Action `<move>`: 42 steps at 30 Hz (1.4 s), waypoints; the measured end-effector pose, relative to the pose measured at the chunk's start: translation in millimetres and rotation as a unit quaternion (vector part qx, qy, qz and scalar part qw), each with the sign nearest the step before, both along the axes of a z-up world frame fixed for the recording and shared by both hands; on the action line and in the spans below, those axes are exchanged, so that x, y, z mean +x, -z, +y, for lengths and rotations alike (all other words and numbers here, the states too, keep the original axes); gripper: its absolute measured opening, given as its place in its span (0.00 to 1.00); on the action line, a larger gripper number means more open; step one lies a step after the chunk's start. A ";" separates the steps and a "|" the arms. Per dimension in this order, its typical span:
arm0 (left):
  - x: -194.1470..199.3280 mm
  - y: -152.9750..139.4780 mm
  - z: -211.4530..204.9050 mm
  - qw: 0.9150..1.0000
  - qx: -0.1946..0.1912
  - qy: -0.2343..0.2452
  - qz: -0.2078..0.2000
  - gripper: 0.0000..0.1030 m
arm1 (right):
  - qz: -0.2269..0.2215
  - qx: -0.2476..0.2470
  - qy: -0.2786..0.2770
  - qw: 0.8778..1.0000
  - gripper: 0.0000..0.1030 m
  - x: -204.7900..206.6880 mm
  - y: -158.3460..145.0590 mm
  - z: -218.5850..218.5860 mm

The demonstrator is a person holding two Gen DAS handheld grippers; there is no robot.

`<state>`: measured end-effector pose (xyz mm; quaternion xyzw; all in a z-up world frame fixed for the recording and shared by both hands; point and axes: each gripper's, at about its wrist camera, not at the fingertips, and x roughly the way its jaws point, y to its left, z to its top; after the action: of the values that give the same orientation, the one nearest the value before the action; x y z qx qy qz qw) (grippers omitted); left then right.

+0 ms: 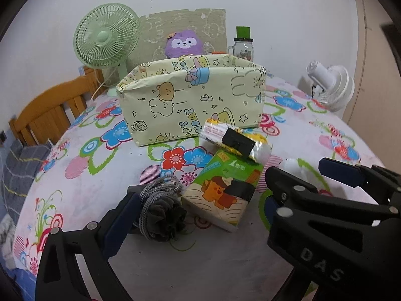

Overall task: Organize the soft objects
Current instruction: 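Grasp the green tissue pack with the left tool while the right tool grasps the white folded cloth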

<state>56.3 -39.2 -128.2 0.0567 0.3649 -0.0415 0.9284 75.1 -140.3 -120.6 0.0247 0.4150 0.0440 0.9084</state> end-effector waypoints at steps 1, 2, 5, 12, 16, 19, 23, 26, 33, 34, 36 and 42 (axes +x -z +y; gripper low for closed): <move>0.1 1.4 -1.7 1.000 0.008 0.000 0.000 0.96 | 0.005 0.001 0.002 1.000 0.65 1.2 2.2 0.0; 0.7 2.1 -2.3 1.000 0.012 0.000 0.000 0.96 | 0.010 0.002 0.003 1.000 0.64 2.5 4.5 0.1; 2.1 5.4 -6.2 1.000 0.029 -0.003 0.002 0.96 | 0.015 0.001 0.001 1.000 0.59 5.0 9.3 1.3; 5.1 8.9 -11.5 0.999 0.044 -0.003 0.000 0.98 | 0.025 0.002 -0.011 1.000 0.36 10.0 16.7 1.1; 8.0 7.8 -14.2 0.999 0.040 0.002 0.001 1.00 | 0.025 0.016 -0.014 0.999 0.29 12.4 15.8 -2.6; 11.7 5.7 -16.3 0.999 0.036 0.007 -0.002 1.00 | 0.020 0.016 -0.013 1.000 0.27 14.5 12.4 -3.9; 17.6 4.3 -16.4 0.999 0.033 0.006 -0.002 1.00 | 0.015 0.019 -0.009 1.000 0.27 17.3 7.4 -7.0; 22.3 2.8 -14.7 1.000 0.024 0.005 -0.002 1.00 | 0.013 0.023 -0.004 1.000 0.27 19.2 4.9 -11.2; 26.5 1.5 -19.8 0.999 0.039 0.007 -0.007 0.89 | 0.022 0.031 0.008 0.999 0.27 22.6 5.9 -20.5; 26.1 1.1 -20.6 0.999 0.041 0.008 -0.009 0.88 | 0.023 0.031 0.010 0.999 0.27 23.1 5.9 -21.3; 25.6 0.4 -21.6 0.999 0.040 0.013 -0.012 0.80 | 0.024 0.031 0.011 0.999 0.27 23.4 5.5 -22.1; 27.2 3.3 -21.9 0.999 0.006 0.040 0.014 0.50 | 0.029 0.027 0.011 0.999 0.27 21.2 6.1 -19.6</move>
<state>83.5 -61.0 -131.5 0.0765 0.3758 -0.0767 0.9203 96.3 -159.9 -126.7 0.0546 0.4400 0.0446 0.8952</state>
